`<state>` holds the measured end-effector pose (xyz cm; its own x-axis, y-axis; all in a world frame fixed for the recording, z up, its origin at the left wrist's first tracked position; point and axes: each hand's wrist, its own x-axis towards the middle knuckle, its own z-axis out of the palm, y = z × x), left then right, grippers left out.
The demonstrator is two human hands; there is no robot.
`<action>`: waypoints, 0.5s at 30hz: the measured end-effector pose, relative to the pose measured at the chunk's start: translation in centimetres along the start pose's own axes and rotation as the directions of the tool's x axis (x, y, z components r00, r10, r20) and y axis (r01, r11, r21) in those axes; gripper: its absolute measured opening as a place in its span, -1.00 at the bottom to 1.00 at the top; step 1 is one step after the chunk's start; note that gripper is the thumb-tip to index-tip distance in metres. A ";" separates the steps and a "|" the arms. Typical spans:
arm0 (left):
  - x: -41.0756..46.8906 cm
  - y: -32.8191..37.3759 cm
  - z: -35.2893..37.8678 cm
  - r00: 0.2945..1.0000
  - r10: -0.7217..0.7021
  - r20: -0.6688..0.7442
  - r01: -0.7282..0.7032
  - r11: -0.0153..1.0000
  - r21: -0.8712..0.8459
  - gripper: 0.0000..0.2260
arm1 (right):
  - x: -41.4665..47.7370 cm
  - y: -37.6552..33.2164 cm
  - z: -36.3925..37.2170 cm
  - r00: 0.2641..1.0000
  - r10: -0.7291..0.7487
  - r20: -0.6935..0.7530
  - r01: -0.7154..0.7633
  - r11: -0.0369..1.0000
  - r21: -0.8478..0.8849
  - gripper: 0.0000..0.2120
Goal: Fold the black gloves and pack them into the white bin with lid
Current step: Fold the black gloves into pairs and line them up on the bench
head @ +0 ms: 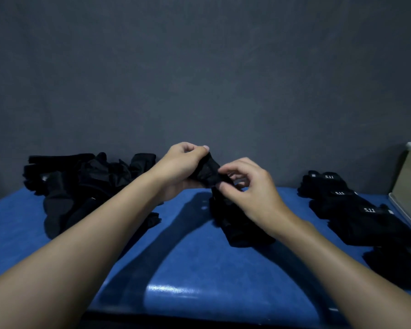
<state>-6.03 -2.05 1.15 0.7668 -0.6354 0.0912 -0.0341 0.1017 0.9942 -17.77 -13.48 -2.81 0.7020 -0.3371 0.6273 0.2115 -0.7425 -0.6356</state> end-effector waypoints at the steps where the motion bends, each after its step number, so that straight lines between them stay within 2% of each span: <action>1: -0.2 0.1 0.0 0.999 -0.017 0.037 0.019 0.999 -0.048 -0.86 | 0.1 0.0 0.0 0.999 0.015 -0.034 -0.014 1.000 0.027 -0.86; 3: -0.3 0.4 -0.3 0.997 -0.035 0.068 0.039 0.998 -0.057 -0.84 | 0.4 0.1 -0.1 0.996 0.074 -0.054 -0.069 0.994 0.089 -0.91; 8: 0.0 0.3 -1.1 0.990 -0.046 0.132 0.028 0.989 0.142 -0.70 | 0.9 0.4 -0.9 0.973 0.176 -0.151 -0.149 0.973 0.176 -0.89; 10: 0.1 -0.1 -1.2 0.986 0.005 0.168 -0.043 0.974 0.222 -0.76 | 1.0 0.4 -1.3 0.959 0.226 -0.171 -0.184 0.955 0.231 -0.90; 12: 0.2 -0.6 -1.1 0.981 0.072 0.181 -0.120 0.954 0.273 -0.90 | 1.1 0.3 -1.7 0.946 0.276 -0.171 -0.214 0.927 0.308 -0.90; 15: 0.3 -0.9 -0.6 0.976 0.127 0.178 -0.169 0.954 0.247 -0.94 | 1.0 0.3 -2.2 0.929 0.340 -0.147 -0.264 0.885 0.384 -0.90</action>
<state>-5.41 -1.92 0.22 0.6301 -0.7431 0.2253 -0.3206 0.0153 0.9471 -18.53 -15.35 -1.39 0.6240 -0.6509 0.4325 0.2630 -0.3462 -0.9005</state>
